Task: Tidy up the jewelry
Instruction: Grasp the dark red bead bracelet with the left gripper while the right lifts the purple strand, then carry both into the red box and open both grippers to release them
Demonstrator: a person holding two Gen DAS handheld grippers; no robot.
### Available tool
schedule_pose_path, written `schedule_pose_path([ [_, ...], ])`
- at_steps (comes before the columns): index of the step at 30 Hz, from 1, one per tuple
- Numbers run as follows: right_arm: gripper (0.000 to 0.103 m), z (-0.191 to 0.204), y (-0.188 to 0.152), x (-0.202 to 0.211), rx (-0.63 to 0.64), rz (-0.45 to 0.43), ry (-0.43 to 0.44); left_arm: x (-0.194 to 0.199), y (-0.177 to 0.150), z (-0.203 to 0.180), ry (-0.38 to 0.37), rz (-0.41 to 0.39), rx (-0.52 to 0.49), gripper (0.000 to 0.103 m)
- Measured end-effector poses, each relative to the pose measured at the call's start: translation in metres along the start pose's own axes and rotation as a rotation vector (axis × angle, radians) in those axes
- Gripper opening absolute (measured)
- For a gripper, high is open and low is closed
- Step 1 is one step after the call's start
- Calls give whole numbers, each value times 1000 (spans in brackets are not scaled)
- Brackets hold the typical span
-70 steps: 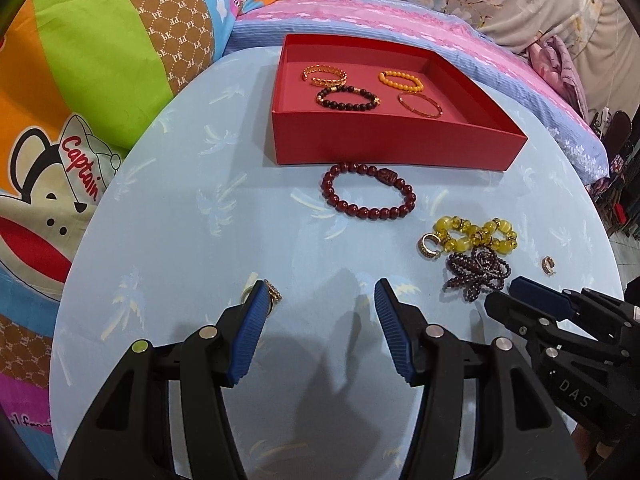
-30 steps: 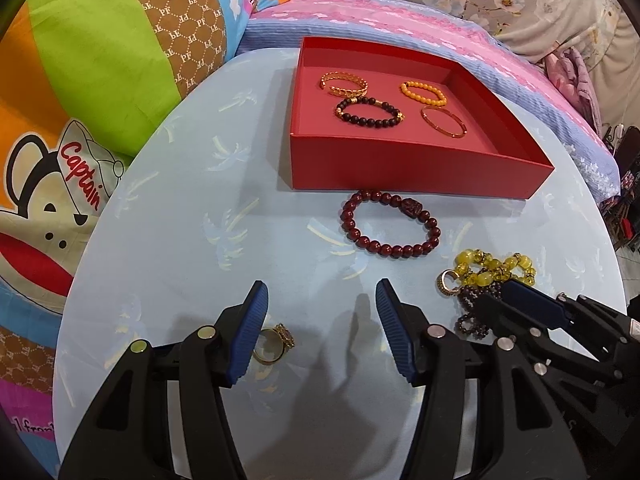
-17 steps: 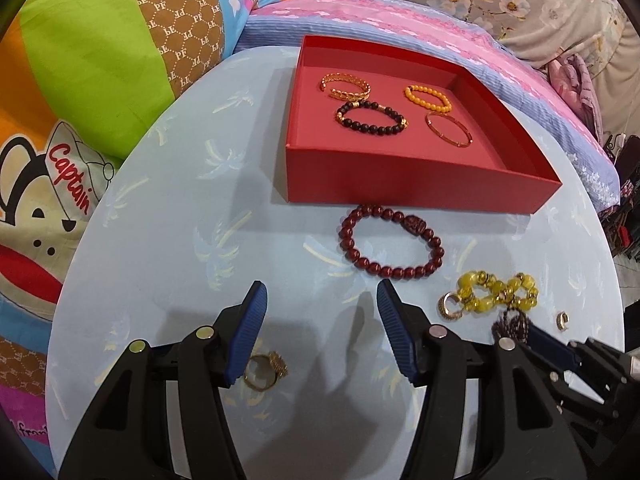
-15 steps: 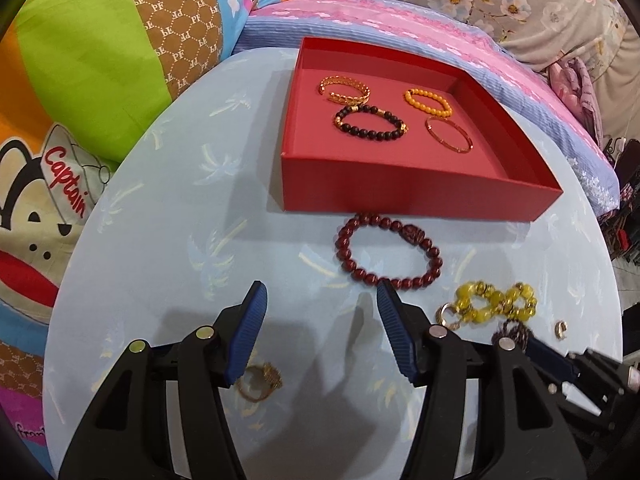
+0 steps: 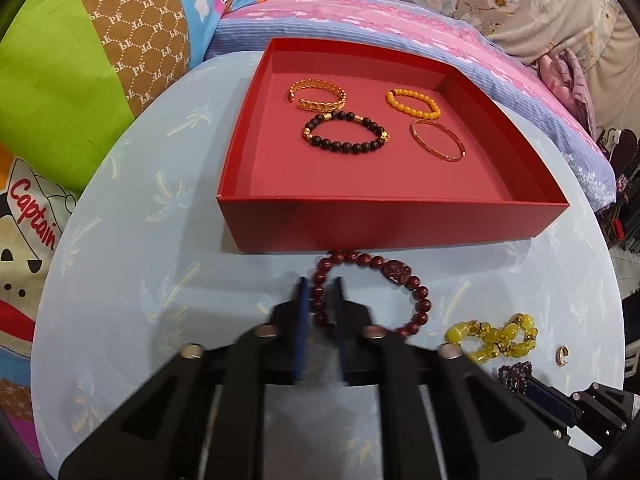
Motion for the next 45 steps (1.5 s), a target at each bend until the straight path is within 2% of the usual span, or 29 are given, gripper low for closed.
schedule_pose_path([
  [4, 10, 0, -2, 4, 2, -7, -2, 8, -7, -1, -7, -11, -15, 7],
  [7, 4, -3, -5, 9, -2, -16, 0, 18, -15, -2, -15, -21, -24, 7],
  [21, 4, -12, -19, 43, -41, -74, 17, 72, -45, -14, -86, -72, -59, 7],
  [28, 4, -7, -8, 65, -30, -127, 42, 96, -44, -19, -104, -105, -73, 7],
  [34, 4, -7, 21, 86, -14, -193, 47, 118, -21, -19, -119, -153, -76, 7],
  [40, 4, -9, 69, 99, 12, -261, 15, 135, 25, -20, -92, -231, -87, 7],
  [45, 4, -9, 114, 98, 17, -288, 1, 130, 66, -19, -79, -259, -83, 7],
])
Point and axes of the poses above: each gripper's, at about its wrist camera, not at the fingertips, and x roughly against the way its jaws point, z to its left, y to its top, the point moved 5 cm from there along -x, roughly the way its jaws point, and after that the axes turned 14 degrees about z, right-handed, at the moved point
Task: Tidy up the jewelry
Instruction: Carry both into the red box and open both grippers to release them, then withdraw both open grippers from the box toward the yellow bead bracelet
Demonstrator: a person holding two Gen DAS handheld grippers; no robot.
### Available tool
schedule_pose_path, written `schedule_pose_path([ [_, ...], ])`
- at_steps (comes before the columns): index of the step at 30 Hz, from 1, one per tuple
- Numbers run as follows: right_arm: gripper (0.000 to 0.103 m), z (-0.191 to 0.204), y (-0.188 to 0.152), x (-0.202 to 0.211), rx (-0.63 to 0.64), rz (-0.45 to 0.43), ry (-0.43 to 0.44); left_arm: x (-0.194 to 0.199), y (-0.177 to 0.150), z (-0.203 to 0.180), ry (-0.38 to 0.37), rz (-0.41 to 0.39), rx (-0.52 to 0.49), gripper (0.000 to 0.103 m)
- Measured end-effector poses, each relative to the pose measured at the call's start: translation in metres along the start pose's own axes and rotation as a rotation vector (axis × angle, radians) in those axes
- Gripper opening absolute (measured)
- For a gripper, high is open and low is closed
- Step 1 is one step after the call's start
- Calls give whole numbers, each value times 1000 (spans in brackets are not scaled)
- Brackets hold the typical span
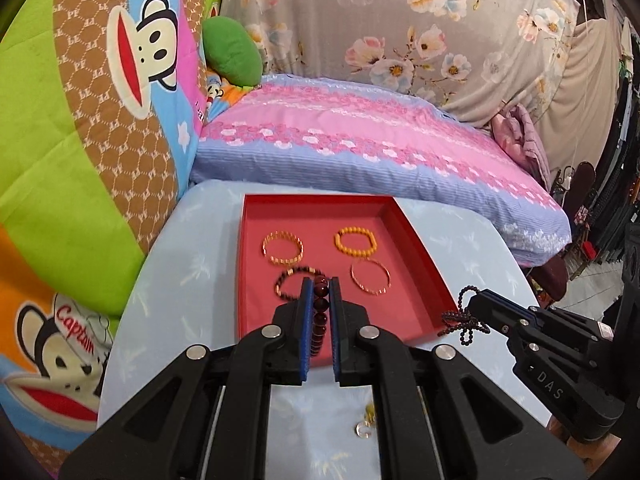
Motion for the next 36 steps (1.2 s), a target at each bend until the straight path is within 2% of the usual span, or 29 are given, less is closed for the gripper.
schedule_pose_path([
  [6, 4, -2, 29, -35, -23, 28, 14, -37, 16, 8, 3, 41, 26, 7],
  [13, 4, -5, 25, -77, -39, 103, 6, -78, 8, 15, 19, 111, 53, 8],
  [19, 11, -6, 18, -81, -32, 97, -43, -92, 0, 20, 49, 133, 70, 8],
  [21, 14, -6, 16, -80, -34, 95, -46, -93, -2, 22, 60, 136, 79, 17],
  [22, 21, -6, 16, -78, -36, 92, -45, -93, -2, 22, 62, 137, 82, 20],
  [23, 30, -7, 15, -76, -42, 86, -44, -92, -3, 22, 65, 134, 86, 29],
  [24, 34, -7, 14, -73, -48, 78, -41, -89, -4, 22, 71, 128, 85, 35],
  [29, 43, -9, 8, -58, -64, 56, -33, -80, -10, 17, 91, 116, 72, 45],
  [36, 44, -28, -18, -34, -111, 52, -44, -62, -34, 13, 85, 114, 71, 48],
])
Point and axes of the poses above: each gripper's, at about its wrist camera, not at the fingertips, and x roughly against the way its jaws point, z to its left, y to its top, the point moved 5 cm from there along -x, roughly the way its jaws point, and after that the axes turned 14 degrees about z, right-handed, at the moved point
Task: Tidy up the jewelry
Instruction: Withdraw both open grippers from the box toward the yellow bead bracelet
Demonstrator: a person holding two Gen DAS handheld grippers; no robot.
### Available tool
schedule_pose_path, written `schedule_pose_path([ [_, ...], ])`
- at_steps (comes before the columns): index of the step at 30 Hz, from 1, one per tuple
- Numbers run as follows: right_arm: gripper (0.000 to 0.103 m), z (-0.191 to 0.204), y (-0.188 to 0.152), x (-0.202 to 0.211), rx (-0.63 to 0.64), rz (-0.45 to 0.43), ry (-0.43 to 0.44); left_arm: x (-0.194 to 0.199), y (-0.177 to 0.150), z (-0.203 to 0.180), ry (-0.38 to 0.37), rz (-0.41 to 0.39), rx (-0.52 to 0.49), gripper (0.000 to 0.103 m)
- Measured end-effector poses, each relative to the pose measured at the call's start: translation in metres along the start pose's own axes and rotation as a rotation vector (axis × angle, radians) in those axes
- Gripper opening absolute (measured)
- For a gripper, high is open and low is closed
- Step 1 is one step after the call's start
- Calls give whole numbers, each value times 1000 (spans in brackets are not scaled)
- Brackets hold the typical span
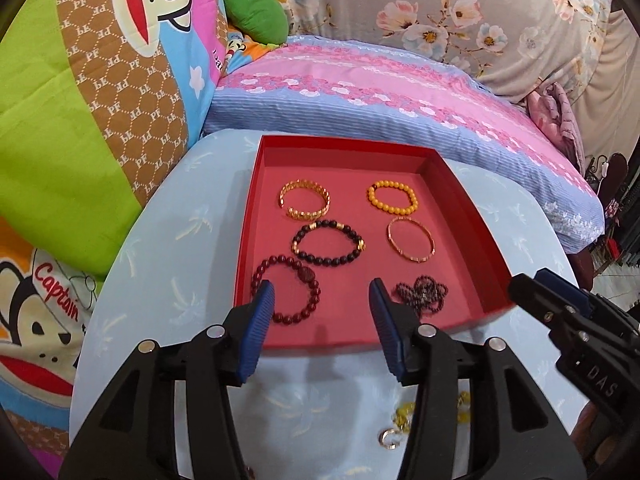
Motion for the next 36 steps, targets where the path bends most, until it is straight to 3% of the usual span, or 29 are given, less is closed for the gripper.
schedule_pose_path([
  [22, 44, -44, -122, -2, -74, 151, -58, 1, -103, -5, -18, 111, -17, 50],
  [29, 44, -34, -133, -6, -53, 169, -48, -1, -116, -4, -17, 133, -11, 50],
  [36, 44, -9, -119, -11, 20, 154, -39, -1, -118, -3, -13, 133, -8, 50],
])
Point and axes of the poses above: each gripper's, at about its wrist camera, not at the fingertips, and x roughly against the way its jaws point, z to its left, y to its top, the point moved 5 cm from there along -x, roughly the way its jaws point, and after that the axes turned 14 degrees about z, right-handed, at the moved point
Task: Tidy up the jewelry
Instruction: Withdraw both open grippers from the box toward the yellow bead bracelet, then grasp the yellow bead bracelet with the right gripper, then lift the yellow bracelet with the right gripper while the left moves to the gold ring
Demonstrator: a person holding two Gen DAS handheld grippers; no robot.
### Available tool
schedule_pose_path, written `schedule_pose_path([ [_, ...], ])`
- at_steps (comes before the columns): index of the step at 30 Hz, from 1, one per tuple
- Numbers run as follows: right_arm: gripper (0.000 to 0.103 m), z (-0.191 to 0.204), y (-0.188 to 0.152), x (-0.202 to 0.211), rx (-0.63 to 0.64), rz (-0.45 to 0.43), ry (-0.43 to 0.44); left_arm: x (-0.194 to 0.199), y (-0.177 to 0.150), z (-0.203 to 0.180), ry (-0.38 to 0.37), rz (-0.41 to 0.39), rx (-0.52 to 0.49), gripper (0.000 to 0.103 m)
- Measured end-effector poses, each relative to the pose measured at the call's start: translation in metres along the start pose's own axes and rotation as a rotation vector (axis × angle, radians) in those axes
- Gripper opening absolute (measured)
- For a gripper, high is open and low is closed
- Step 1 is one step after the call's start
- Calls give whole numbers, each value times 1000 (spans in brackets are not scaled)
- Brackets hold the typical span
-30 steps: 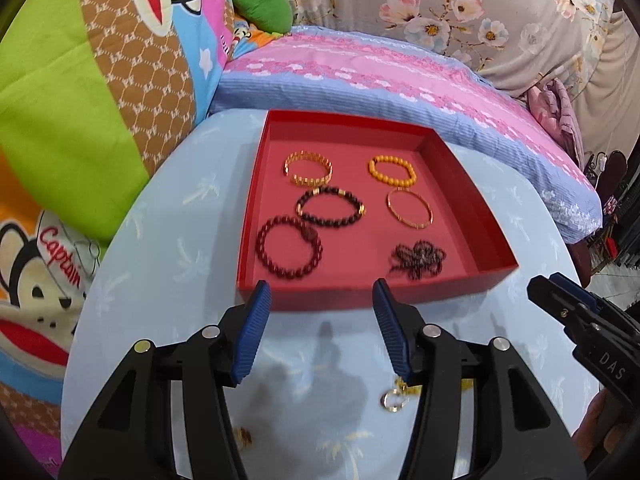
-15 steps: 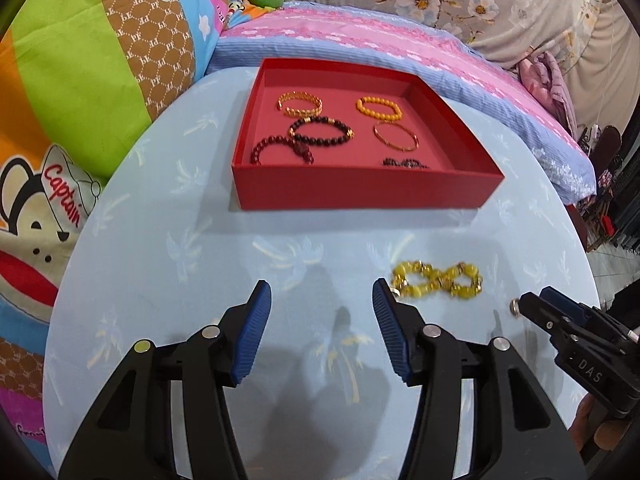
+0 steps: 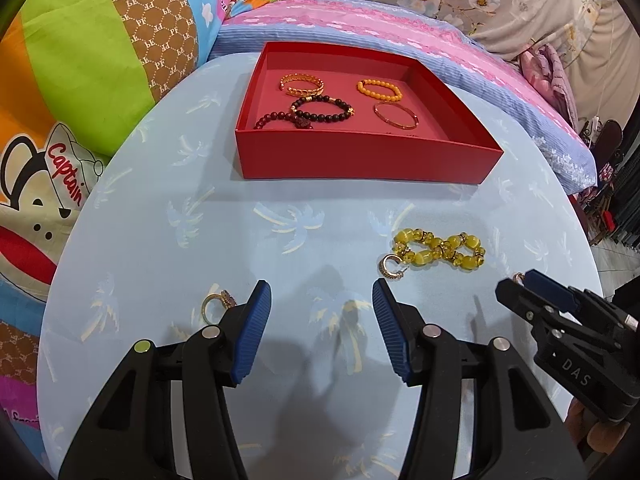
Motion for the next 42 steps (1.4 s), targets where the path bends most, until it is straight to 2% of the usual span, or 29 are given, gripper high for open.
schedule_pose_path([
  [6, 44, 19, 18, -11, 89, -3, -14, 0, 0, 8, 9, 5, 15, 52],
  [12, 44, 21, 25, -28, 163, 12, -49, -3, 2, 15, 16, 16, 31, 52],
  [21, 44, 33, 41, -40, 224, 24, -11, -13, 6, 11, 11, 36, 20, 52],
  [22, 41, 36, 43, -41, 230, 24, -9, -13, 5, 10, 12, 38, 19, 52],
  [26, 18, 41, 43, -41, 233, 28, 7, -17, 7, 11, 13, 44, 22, 52],
  [31, 9, 33, 31, -32, 177, 35, 24, -18, 9, 10, 0, 44, 22, 52],
  [36, 9, 13, 13, -17, 76, 43, 75, -20, 8, -1, -18, 49, -3, 52],
  [42, 9, 10, -14, -6, 70, 60, 91, -21, 7, -17, -33, 50, -41, 52],
])
Point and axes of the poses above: each gripper's, at about its wrist camera, not at the fingertips, and x roughly against the way its jaws point, z to its left, y to its top, the point moved 5 cm from there along -x, roughly the way its jaws point, and after that the axes turned 14 degrees about z, right-handed, at the moved point
